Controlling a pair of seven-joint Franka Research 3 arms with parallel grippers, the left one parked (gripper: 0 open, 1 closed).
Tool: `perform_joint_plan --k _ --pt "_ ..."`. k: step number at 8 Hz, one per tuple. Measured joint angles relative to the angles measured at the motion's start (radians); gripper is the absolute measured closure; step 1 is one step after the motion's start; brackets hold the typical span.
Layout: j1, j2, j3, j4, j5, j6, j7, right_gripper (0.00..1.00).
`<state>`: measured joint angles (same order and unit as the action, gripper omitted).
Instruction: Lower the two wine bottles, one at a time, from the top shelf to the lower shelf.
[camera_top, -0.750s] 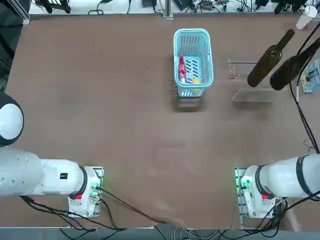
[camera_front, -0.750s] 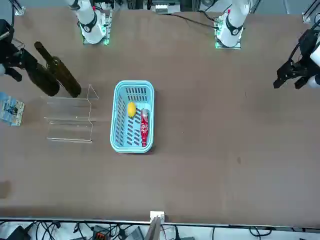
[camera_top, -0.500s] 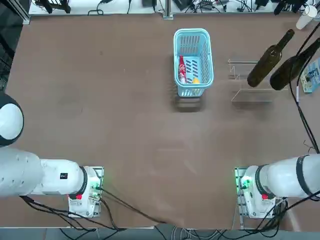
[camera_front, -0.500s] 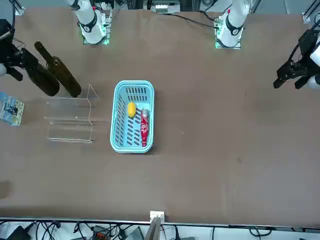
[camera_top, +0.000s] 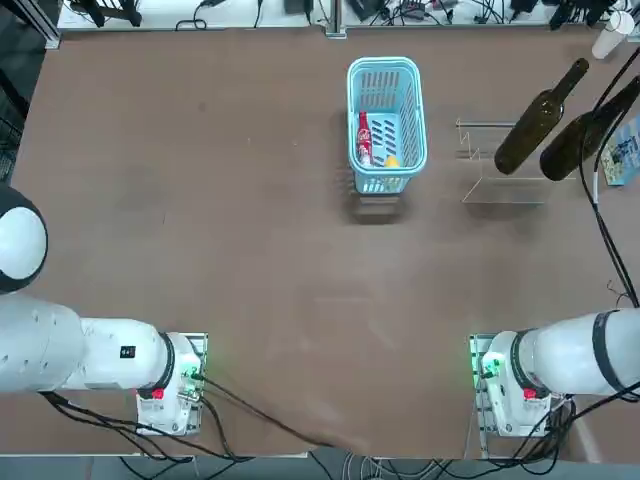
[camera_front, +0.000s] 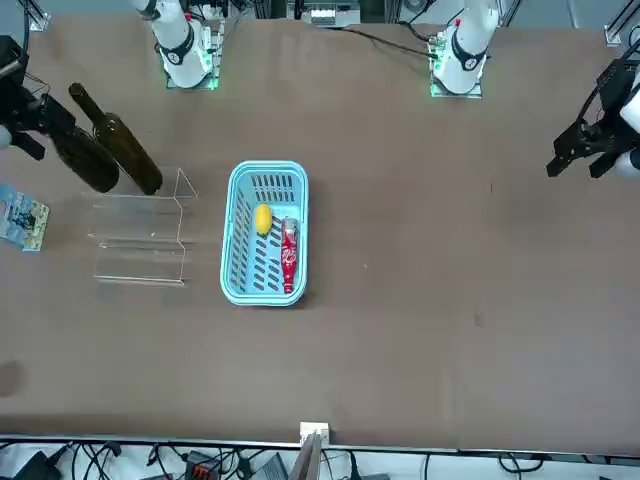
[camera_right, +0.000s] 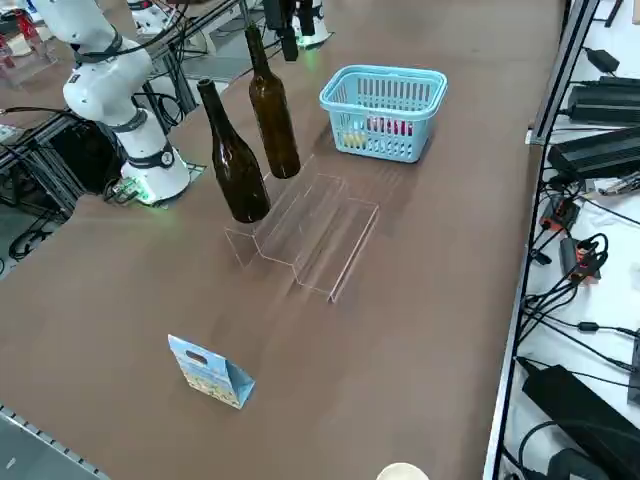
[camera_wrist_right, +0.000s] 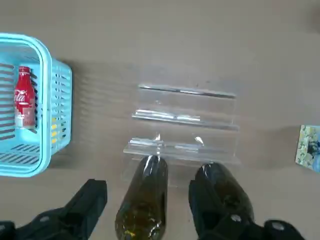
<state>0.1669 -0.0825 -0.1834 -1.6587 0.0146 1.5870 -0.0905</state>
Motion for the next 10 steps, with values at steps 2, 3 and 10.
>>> perform_joint_plan --k 2,3,10 --pt "-0.003 -0.009 0.031 0.000 -0.002 -0.070 0.011 0.00" --pt "-0.002 -0.019 0.054 0.000 -0.007 -0.099 0.027 0.00" --pt "-0.009 -0.141 0.074 -0.125 -0.030 -0.141 0.037 0.11"
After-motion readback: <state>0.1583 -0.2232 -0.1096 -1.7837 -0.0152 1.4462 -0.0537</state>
